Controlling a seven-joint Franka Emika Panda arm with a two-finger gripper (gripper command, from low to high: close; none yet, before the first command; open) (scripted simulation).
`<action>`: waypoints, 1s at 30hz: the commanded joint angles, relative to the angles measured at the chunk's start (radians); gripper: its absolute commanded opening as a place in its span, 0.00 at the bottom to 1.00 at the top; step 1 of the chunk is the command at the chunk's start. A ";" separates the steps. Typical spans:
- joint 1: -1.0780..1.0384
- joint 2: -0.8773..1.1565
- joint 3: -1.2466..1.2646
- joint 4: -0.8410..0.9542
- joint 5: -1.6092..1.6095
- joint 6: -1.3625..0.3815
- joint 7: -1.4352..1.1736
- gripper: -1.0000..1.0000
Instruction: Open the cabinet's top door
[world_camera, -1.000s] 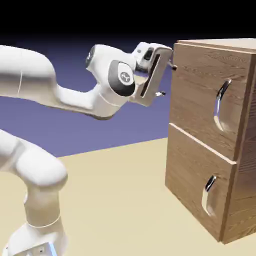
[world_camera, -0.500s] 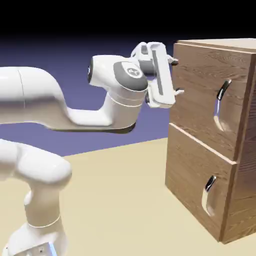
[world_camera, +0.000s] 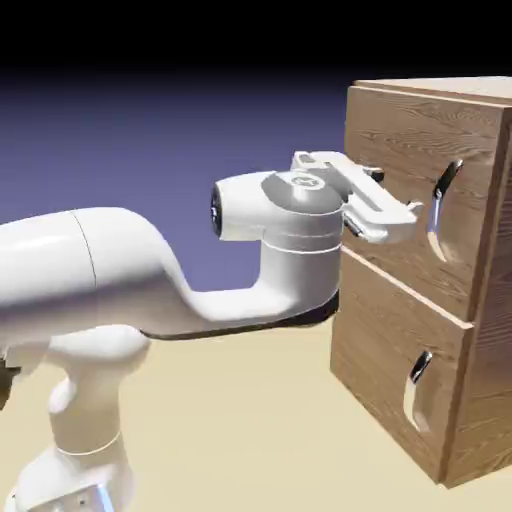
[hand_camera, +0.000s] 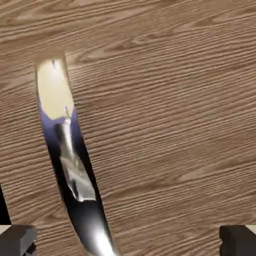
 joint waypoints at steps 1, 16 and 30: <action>0.015 -0.010 -0.019 0.008 -0.044 0.000 -0.022 0.50; 0.007 0.001 0.008 -0.074 -0.091 -0.218 -0.039 0.00; -0.413 -0.100 0.480 -0.524 0.295 -0.643 -0.046 0.00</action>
